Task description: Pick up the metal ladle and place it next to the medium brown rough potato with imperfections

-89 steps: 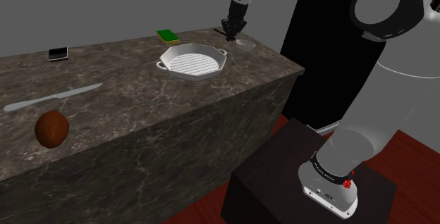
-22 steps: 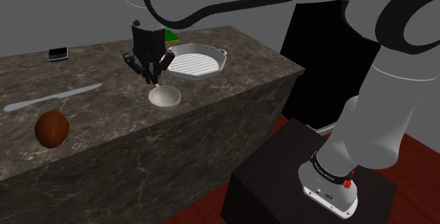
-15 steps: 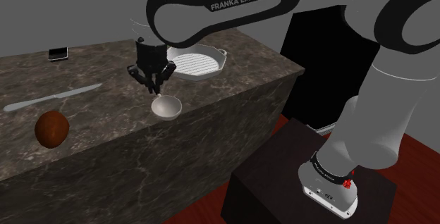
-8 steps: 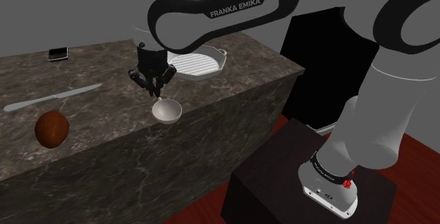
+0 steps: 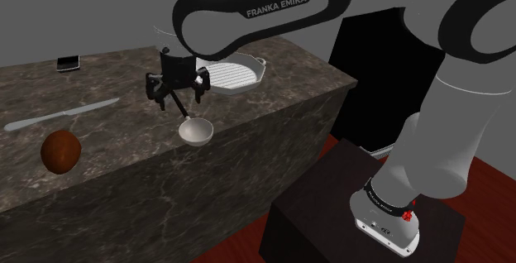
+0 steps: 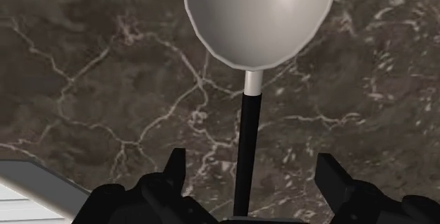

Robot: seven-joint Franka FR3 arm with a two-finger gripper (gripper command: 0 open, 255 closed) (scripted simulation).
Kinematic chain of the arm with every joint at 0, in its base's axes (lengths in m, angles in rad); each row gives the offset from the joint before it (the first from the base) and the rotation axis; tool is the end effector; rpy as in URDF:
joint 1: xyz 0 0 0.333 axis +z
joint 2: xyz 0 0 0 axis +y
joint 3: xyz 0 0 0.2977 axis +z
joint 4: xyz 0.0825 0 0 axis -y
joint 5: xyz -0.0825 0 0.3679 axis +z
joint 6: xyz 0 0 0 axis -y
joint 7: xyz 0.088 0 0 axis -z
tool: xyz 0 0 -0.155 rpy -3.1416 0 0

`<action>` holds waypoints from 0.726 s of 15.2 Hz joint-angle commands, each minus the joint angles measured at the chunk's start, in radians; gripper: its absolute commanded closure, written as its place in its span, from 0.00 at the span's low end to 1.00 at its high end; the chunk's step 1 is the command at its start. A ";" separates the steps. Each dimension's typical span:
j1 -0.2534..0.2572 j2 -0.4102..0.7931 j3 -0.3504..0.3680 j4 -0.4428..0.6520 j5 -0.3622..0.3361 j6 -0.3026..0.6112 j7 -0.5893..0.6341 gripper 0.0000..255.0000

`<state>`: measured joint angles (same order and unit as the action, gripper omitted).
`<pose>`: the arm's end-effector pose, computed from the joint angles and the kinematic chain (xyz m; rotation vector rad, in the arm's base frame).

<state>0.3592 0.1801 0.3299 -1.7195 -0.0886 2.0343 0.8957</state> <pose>0.4871 0.3783 0.4342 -3.0375 0.2770 -0.1820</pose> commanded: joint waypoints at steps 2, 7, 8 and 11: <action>-0.002 -0.028 0.002 0.051 0.012 -0.077 -0.008 0.00; -0.002 -0.034 0.003 0.070 0.014 -0.101 -0.009 0.00; -0.002 -0.034 0.003 0.070 0.014 -0.101 -0.009 0.00; -0.002 -0.034 0.003 0.070 0.014 -0.101 -0.009 0.00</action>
